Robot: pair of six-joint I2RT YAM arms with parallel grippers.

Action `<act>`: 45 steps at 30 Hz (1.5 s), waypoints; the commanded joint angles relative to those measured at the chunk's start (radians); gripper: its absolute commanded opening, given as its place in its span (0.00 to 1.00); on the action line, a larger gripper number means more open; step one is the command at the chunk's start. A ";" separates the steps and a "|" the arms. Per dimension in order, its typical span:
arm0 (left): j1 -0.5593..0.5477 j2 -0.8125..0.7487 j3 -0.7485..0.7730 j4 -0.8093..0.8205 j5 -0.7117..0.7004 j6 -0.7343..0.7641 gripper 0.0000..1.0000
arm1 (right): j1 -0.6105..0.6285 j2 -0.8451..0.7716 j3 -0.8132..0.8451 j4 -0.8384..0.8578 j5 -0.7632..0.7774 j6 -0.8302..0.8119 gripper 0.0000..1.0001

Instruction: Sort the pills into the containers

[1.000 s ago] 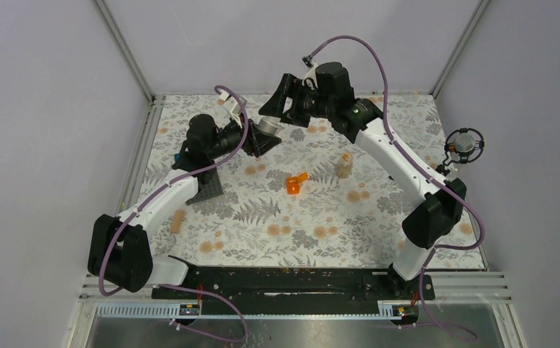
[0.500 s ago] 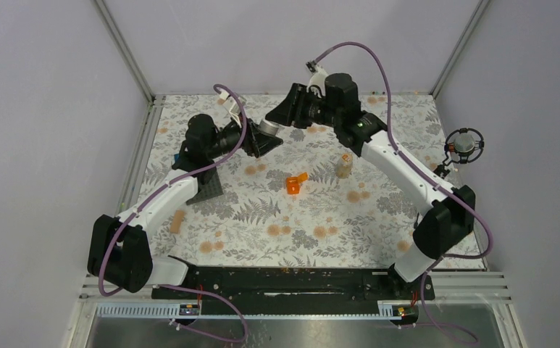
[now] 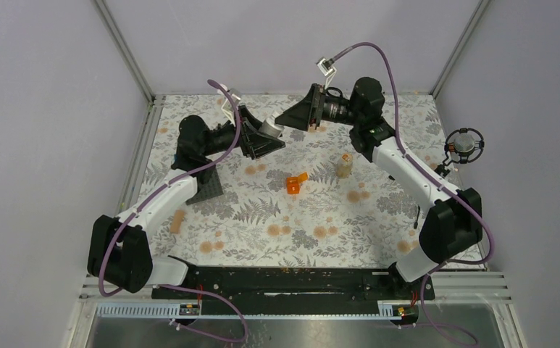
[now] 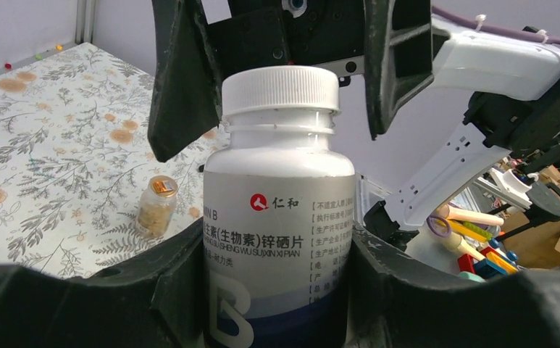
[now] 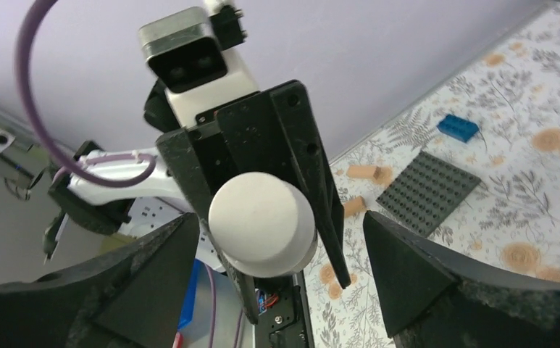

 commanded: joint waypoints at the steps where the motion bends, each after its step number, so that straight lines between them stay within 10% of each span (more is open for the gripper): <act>1: 0.006 -0.027 0.058 -0.055 -0.012 0.092 0.00 | 0.034 -0.033 0.126 -0.344 0.169 -0.172 0.91; 9: 0.005 -0.031 0.104 -0.307 -0.047 0.286 0.00 | 0.057 0.002 0.255 -0.604 0.274 -0.216 0.89; 16: 0.006 -0.039 0.119 -0.389 -0.057 0.353 0.00 | 0.055 0.021 0.282 -0.648 0.188 -0.242 0.64; 25: 0.006 -0.047 0.118 -0.399 -0.052 0.355 0.00 | 0.044 0.048 0.286 -0.621 0.108 -0.205 0.71; 30: 0.005 -0.051 0.115 -0.400 -0.041 0.357 0.00 | 0.025 0.048 0.280 -0.606 0.083 -0.188 0.46; 35: 0.005 -0.067 0.104 -0.380 0.044 0.323 0.00 | -0.008 0.018 0.200 -0.374 -0.037 -0.118 0.23; 45: 0.005 -0.104 0.013 -0.082 0.227 0.103 0.00 | -0.060 -0.025 0.052 0.299 -0.277 0.123 0.21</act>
